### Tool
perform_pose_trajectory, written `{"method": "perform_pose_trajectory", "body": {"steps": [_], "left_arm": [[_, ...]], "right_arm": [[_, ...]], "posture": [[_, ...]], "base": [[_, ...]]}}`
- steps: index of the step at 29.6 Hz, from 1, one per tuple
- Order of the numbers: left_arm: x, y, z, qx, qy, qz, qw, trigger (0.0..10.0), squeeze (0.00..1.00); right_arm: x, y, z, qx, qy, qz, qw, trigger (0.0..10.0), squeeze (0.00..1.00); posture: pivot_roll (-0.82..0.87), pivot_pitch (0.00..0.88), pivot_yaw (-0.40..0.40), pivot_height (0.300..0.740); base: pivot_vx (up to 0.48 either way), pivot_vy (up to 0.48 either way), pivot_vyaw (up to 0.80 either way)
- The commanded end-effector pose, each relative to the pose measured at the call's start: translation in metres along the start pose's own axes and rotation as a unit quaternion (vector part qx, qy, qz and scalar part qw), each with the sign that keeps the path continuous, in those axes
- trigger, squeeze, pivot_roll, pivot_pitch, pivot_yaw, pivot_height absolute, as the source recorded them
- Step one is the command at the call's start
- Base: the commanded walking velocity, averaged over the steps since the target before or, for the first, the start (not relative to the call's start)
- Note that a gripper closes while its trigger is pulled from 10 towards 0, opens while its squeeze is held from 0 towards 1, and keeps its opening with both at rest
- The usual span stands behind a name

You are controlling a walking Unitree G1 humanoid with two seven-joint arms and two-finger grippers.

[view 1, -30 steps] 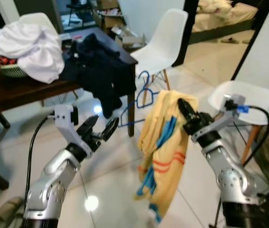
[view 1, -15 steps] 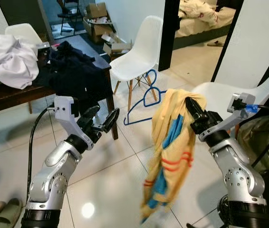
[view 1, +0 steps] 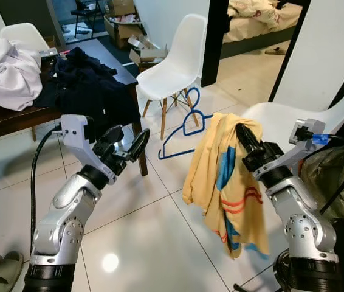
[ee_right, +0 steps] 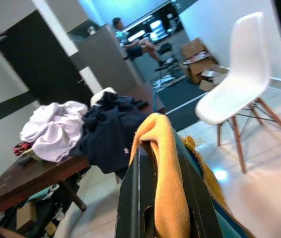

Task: Hang hanger

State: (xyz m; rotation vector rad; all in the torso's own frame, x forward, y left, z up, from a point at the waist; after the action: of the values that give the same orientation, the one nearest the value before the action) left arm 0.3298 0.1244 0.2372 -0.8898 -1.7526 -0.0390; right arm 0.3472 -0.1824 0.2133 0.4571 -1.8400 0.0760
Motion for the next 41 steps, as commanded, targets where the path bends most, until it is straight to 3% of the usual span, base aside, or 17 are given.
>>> {"method": "perform_pose_trajectory", "body": {"steps": [1,5,16,23,36,41], "left_arm": [[0.004,0.004,0.004,0.006,0.003,-0.016,1.000,10.0,0.00],[0.006,-0.001,0.002,-0.003,0.001,-0.019,1.000,10.0,0.00],[0.017,-0.011,-0.004,-0.026,-0.010,-0.024,0.999,10.0,0.00],[0.025,-0.021,-0.010,-0.048,-0.020,-0.025,0.998,10.0,0.00],[0.031,-0.029,-0.015,-0.063,-0.030,-0.021,0.997,10.0,0.00],[0.031,-0.030,-0.015,-0.068,-0.030,-0.020,0.997,10.0,0.00]], "right_arm": [[0.005,0.015,-0.005,0.030,-0.019,0.002,0.999,10.0,0.00],[0.003,0.019,-0.005,0.030,-0.021,-0.005,0.999,10.0,0.00],[0.002,0.022,-0.008,0.025,-0.026,-0.029,0.999,10.0,0.00],[0.013,0.027,-0.009,0.043,-0.055,-0.056,0.996,10.0,0.00],[0.025,0.030,-0.013,0.053,-0.075,-0.054,0.994,10.0,0.00],[0.030,0.032,-0.015,0.059,-0.083,-0.050,0.994,10.0,0.00]], "posture": [[-0.01,0.069,0.026,0.740],[-0.01,0.069,0.027,0.740],[0.00,0.067,0.028,0.740],[0.00,0.063,0.025,0.740],[-0.01,0.056,0.024,0.740],[-0.01,0.052,0.023,0.740]], "base": [[0.292,0.000,0.80],[0.317,0.000,0.80],[0.330,0.000,0.00],[0.343,0.000,0.00],[0.353,0.000,0.00],[0.354,0.000,0.80]]}}
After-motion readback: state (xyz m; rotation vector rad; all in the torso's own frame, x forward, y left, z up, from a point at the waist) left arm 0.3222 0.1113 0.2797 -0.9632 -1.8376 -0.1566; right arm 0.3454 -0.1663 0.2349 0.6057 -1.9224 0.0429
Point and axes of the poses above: a point about 5 cm out from each wrist's last joint towards the gripper, its own z axis pointing back from the gripper into the wrist, its own x axis along the axis of the wrist's last joint, y = z × x, the point moved 4 cm from there along -z, pointing out of the wrist towards the gripper, and after that the axes turned 13 degrees about z, right-handed, at the moved point
